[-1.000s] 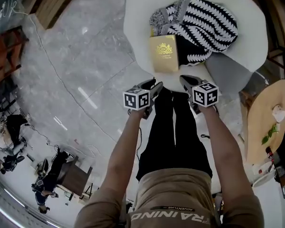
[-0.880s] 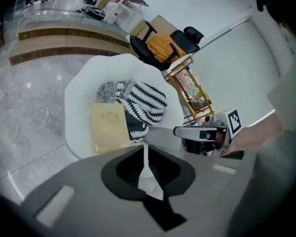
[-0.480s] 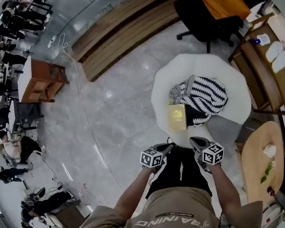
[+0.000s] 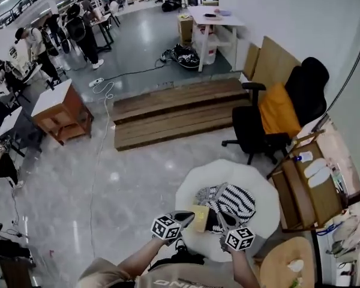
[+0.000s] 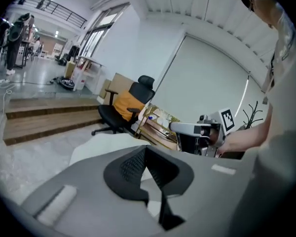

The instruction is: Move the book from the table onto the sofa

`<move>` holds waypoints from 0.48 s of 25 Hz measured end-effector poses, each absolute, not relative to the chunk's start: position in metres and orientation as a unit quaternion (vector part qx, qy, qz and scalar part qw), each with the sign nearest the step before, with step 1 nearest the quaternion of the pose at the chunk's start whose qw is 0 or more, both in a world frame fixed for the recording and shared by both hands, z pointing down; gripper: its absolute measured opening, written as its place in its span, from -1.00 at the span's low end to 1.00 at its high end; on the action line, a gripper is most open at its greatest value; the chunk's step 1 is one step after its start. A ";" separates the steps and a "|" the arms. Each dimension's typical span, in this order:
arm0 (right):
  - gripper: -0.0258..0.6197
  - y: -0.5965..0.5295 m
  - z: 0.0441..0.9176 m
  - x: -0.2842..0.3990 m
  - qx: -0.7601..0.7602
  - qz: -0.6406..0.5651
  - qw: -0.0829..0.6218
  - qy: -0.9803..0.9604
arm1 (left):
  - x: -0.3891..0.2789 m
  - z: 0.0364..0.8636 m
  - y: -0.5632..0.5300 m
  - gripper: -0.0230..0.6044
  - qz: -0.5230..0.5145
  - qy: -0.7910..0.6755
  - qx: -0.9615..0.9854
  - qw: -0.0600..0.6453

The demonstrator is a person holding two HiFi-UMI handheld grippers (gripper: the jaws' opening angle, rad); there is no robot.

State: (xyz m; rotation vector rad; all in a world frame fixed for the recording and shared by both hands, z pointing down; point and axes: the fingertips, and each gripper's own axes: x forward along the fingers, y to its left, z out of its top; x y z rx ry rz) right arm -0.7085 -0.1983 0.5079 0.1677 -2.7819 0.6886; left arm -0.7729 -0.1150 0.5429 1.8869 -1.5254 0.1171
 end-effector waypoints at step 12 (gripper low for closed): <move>-0.91 -0.223 0.344 -0.706 0.105 0.072 0.067 -0.990 | -0.819 0.356 -0.157 -0.91 -0.012 -0.666 0.729 0.157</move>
